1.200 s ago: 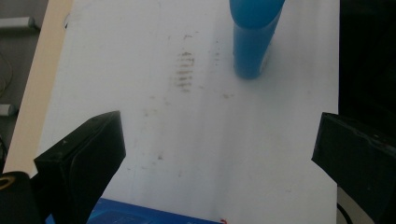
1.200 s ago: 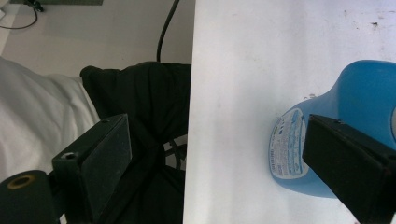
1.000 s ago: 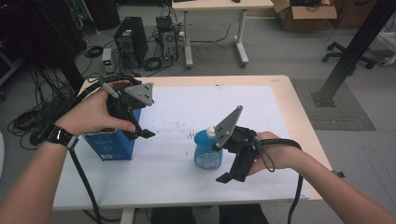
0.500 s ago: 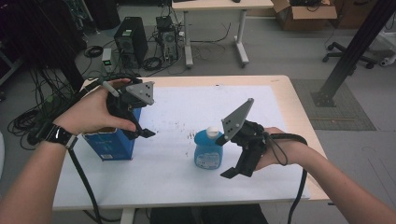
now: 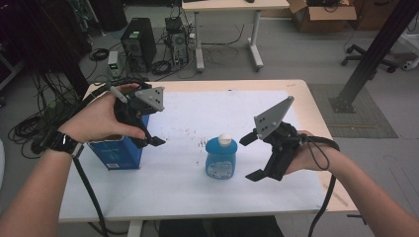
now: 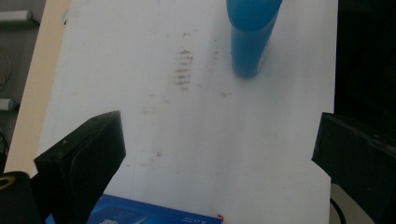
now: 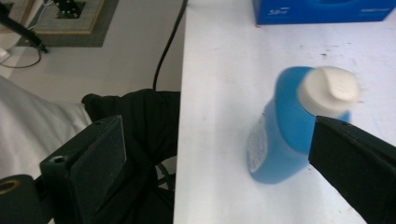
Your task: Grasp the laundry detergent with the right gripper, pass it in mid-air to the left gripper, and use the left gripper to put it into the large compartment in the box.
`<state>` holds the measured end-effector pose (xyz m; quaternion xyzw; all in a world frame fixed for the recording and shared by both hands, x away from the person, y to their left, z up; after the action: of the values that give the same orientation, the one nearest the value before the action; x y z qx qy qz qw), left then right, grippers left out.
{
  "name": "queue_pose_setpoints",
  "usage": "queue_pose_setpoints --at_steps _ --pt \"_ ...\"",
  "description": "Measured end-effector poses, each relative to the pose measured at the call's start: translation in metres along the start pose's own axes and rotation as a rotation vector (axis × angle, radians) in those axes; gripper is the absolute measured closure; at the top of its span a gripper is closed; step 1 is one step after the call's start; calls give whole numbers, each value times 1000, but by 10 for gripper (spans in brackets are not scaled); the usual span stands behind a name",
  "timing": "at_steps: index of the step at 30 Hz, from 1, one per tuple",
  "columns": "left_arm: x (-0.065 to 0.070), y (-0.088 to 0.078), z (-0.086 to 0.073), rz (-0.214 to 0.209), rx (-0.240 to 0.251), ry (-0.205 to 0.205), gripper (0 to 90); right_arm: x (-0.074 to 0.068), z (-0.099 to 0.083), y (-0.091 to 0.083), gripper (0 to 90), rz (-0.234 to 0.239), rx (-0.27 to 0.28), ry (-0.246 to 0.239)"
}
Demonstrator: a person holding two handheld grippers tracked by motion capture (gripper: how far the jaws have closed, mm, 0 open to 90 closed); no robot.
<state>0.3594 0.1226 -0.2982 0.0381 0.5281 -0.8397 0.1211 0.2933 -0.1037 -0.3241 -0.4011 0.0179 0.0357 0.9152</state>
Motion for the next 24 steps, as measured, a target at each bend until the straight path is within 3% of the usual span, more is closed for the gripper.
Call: queue_pose_setpoints --at_steps 10,20,24 --pt "1 2 1 -1 7 -4 29 22 -18 -13 29 -59 69 38" --pt "1 4 2 -12 2 -5 30 47 -39 -14 30 -133 133 100" --pt "0 2 3 -11 4 -1 30 52 -43 -12 30 -141 149 116"
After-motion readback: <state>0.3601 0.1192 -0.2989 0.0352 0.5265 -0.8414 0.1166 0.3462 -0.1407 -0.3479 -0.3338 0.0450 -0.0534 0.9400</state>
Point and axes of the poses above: each handheld gripper's, and its own axes: y roughly forward along the jaws, z roughly out of its top, x roughly to its right, the point moved 10 cm from there along y, roughly forward along the jaws, and after that the axes turned 1 degree about -x, right-handed, at the moved point
